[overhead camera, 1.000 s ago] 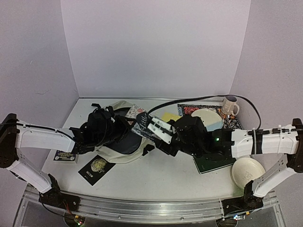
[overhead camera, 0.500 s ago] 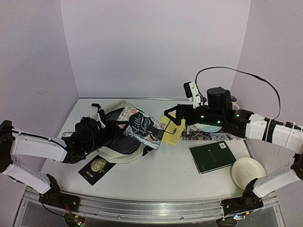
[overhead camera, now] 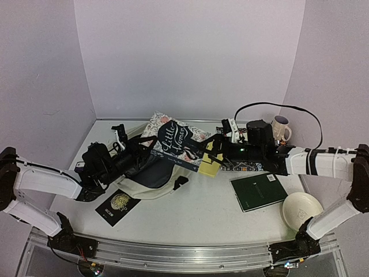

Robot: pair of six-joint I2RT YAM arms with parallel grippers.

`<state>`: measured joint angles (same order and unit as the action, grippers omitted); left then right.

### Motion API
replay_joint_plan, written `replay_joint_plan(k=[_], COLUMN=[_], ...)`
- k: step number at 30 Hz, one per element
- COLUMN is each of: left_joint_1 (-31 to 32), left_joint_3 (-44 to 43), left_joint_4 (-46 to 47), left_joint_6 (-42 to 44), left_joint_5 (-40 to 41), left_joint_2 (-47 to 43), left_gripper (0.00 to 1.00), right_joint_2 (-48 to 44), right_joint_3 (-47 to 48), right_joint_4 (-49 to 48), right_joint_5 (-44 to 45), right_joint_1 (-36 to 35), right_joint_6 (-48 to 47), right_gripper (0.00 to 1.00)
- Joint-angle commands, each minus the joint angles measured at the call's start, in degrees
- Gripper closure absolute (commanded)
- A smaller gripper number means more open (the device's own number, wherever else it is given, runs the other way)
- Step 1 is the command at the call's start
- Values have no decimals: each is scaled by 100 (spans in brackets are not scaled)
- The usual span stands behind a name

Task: Pack the student bag
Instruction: Pass from the left arm to the right

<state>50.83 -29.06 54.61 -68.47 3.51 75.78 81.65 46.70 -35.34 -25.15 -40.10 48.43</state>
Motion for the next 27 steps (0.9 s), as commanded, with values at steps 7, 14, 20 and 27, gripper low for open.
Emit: replay_joint_plan(k=[7,14,20,27], left_joint_1=[-14,-20,-37,-38], left_joint_3=[-266,-291,-129,-41], left_joint_4=[1726,1878,1878,1872], left_joint_6=[-16,147,169,206], left_joint_5=[-334,-484,-333,-206], left_joint_2=[269,392,493,725], left_gripper=[100,100,95,80], right_joint_2=[572,535,320,147], right_joint_3=[-50,115,243,105], right_joint_4=[-2361,-3066,-3192,-3254], right_joint_5=[-1282,-1718,-2088,-2230], right_joint_1=[134,235,248,250], right_joint_6=[1162,1407,1377,1323], right_gripper=[2,6,22,45])
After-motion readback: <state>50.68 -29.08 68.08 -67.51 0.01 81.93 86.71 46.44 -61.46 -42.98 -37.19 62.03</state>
